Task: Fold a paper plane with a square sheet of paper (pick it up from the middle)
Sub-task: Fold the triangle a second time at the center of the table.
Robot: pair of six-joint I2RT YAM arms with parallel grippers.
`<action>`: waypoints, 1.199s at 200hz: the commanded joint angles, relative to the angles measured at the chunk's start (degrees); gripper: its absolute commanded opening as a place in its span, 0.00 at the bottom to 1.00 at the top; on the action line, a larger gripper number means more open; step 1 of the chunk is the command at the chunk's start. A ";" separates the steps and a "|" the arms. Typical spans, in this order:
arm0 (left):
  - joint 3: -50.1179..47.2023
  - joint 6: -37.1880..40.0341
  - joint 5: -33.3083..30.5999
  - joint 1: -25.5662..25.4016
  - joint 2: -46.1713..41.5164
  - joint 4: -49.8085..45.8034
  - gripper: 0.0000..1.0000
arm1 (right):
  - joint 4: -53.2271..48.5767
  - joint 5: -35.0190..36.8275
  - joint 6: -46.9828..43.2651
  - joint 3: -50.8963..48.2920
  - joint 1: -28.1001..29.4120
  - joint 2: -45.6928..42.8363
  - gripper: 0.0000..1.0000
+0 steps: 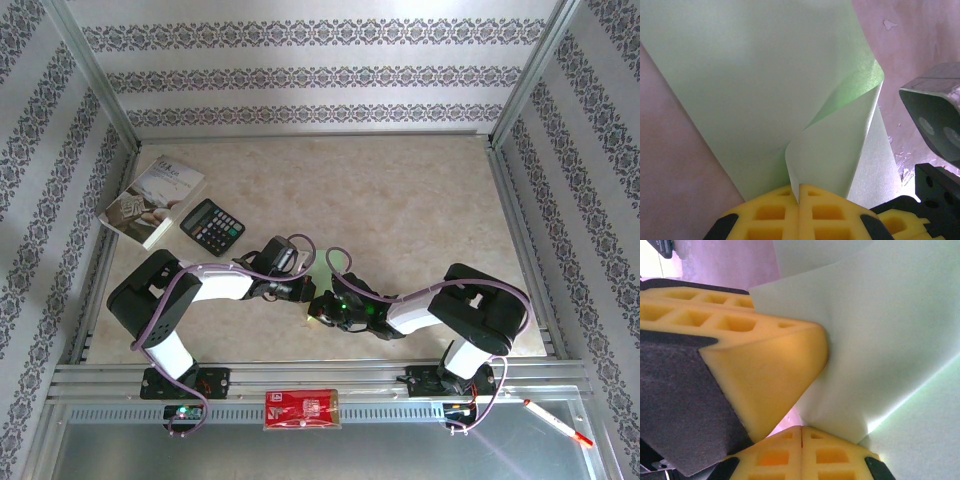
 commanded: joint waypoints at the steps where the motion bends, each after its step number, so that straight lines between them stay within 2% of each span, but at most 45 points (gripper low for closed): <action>1: -2.07 0.23 -7.28 0.03 4.88 -8.99 0.00 | -0.71 1.24 1.21 -1.31 0.25 1.68 0.03; 171: -2.15 0.69 -8.36 0.02 4.89 -9.79 0.00 | -8.88 2.08 3.42 -0.47 4.73 -1.59 0.02; 240: -1.98 1.07 -8.19 0.03 5.09 -10.00 0.00 | -11.18 0.72 -1.32 -0.02 2.00 -7.64 0.02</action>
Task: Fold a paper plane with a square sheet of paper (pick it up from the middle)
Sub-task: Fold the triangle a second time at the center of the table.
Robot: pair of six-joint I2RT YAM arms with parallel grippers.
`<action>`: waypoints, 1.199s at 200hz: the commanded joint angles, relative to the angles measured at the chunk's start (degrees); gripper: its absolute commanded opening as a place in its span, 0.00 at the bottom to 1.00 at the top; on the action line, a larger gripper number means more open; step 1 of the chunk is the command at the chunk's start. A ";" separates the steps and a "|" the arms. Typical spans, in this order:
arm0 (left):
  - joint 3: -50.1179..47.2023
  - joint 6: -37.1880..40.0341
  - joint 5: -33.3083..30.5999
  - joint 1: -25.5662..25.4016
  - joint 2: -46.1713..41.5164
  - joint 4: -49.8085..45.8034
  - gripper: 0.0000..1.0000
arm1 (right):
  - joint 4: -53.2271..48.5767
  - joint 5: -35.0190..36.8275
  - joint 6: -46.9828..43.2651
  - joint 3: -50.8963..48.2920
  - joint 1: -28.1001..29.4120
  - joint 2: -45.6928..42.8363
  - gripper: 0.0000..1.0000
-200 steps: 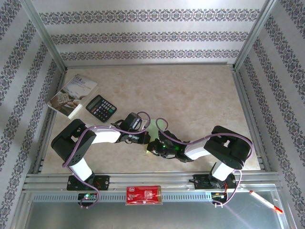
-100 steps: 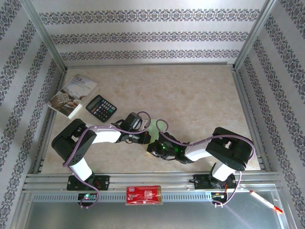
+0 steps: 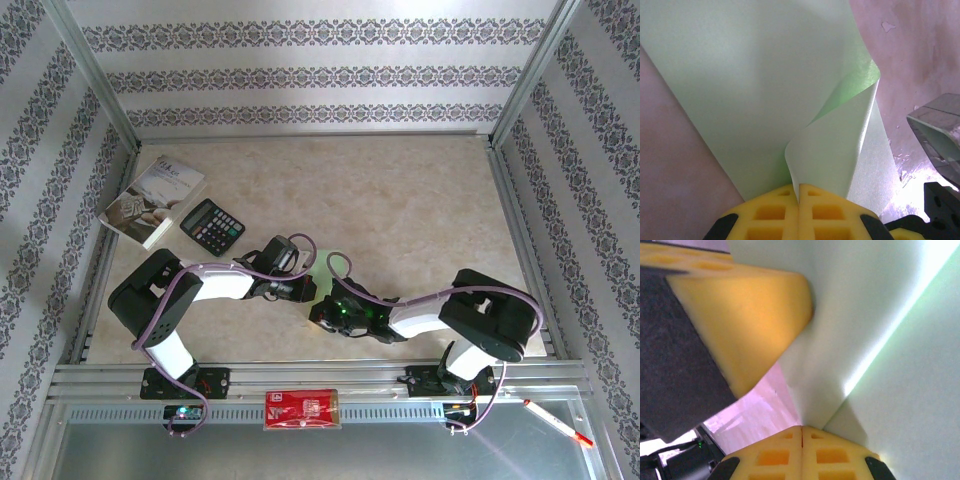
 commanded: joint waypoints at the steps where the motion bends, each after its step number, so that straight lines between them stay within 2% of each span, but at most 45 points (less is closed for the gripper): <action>1: -2.37 1.08 -8.16 0.01 4.80 -9.82 0.00 | -3.97 -1.25 -2.96 -0.05 -1.01 -3.59 0.02; 54: -2.04 1.09 -7.94 0.09 4.83 -10.16 0.00 | -10.63 -0.73 -7.39 -0.52 -6.39 -10.96 0.02; 104: -1.36 0.58 -6.84 0.01 4.69 -9.81 0.00 | -8.75 -0.76 -7.78 1.12 -5.39 -7.42 0.02; 158: 0.02 0.20 -4.69 -0.02 3.81 -9.61 0.00 | -8.95 1.94 -8.11 -3.82 -7.92 -7.96 0.02; 240: 2.77 -0.54 -1.03 -0.09 -0.79 -10.01 0.00 | -9.05 0.43 -9.26 -7.72 -9.52 -5.50 0.01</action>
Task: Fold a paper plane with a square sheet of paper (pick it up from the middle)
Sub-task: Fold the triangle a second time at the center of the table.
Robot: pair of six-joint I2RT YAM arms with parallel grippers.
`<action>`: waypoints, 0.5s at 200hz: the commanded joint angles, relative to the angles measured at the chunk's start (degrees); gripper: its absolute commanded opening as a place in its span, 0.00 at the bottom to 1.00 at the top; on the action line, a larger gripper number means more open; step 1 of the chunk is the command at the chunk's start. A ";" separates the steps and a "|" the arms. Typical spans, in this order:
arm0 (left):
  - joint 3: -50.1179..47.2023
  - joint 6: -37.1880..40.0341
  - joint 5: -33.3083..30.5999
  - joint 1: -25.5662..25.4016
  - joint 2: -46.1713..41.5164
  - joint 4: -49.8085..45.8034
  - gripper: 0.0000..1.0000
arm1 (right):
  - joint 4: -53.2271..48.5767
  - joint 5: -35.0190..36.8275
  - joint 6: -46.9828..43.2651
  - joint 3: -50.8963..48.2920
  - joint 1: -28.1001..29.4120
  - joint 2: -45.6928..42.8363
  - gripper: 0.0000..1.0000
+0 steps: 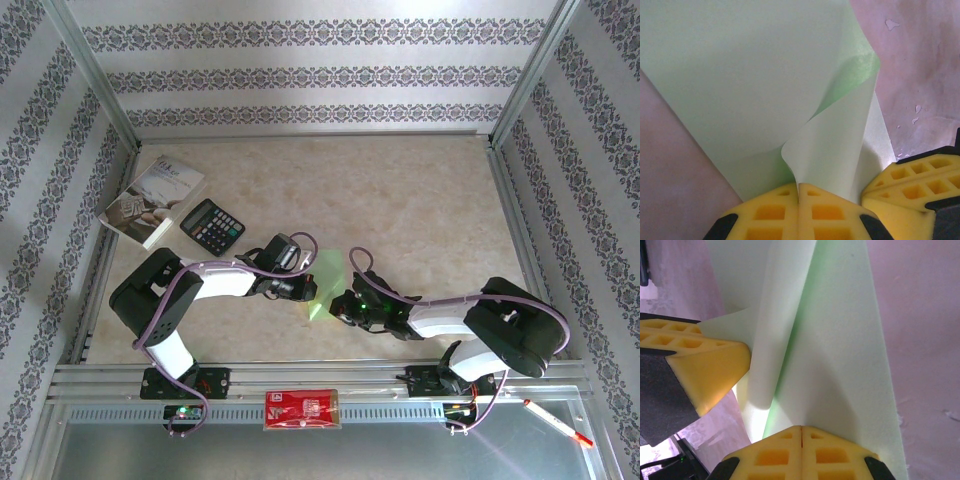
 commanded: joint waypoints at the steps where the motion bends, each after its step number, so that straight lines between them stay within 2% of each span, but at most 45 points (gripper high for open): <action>1: 0.58 -0.48 -1.25 -0.05 -0.93 -6.19 0.00 | -4.61 1.38 -2.03 -2.04 -0.82 2.09 0.01; 100: 1.42 -1.39 1.78 0.03 -0.93 -2.10 0.00 | -4.42 0.15 -2.56 -1.71 -1.35 3.31 0.01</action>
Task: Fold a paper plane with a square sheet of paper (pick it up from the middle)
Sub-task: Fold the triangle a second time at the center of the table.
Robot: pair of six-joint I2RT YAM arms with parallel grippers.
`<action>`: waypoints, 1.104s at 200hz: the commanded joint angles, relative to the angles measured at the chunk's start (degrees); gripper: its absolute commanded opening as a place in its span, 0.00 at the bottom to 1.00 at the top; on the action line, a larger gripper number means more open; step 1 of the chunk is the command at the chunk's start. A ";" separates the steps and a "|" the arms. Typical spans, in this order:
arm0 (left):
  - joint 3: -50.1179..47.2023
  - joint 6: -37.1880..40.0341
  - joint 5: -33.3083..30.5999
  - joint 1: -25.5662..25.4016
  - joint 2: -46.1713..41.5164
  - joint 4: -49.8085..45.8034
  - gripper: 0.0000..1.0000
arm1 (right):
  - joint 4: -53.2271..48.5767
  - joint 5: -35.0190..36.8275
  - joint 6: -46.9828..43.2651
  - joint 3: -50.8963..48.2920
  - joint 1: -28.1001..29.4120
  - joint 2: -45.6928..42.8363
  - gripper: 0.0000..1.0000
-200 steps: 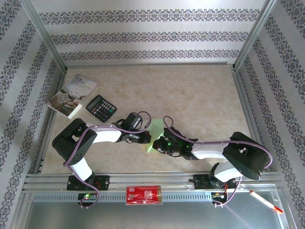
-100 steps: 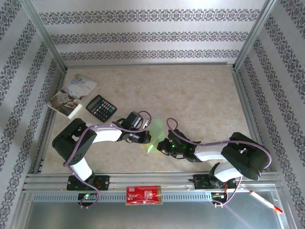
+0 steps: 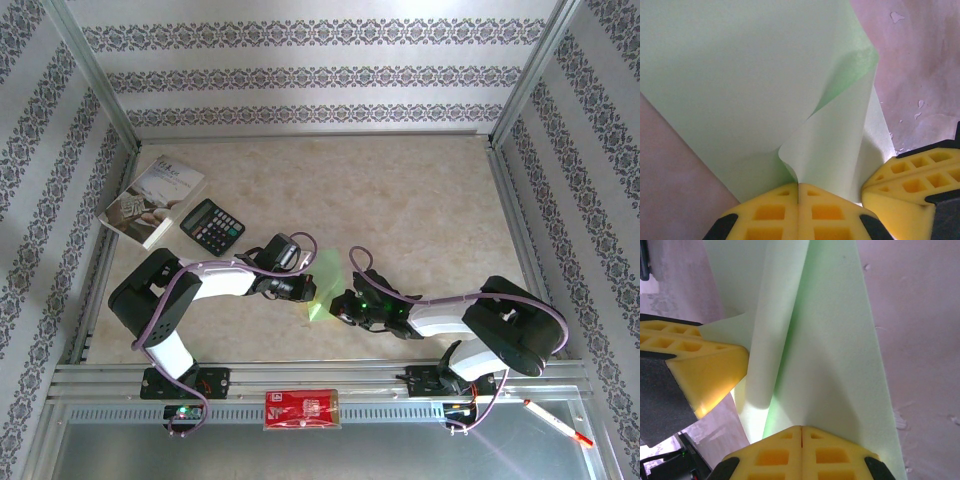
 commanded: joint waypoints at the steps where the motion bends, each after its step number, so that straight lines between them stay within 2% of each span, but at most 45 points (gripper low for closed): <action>1: 0.91 -1.14 1.34 0.03 -0.55 -0.19 0.00 | -4.99 2.00 -1.69 -1.69 -0.59 2.79 0.01; 221: -0.79 -0.98 0.49 1.08 -0.43 2.01 0.00 | -4.76 0.54 -2.48 -0.72 -1.03 4.43 0.01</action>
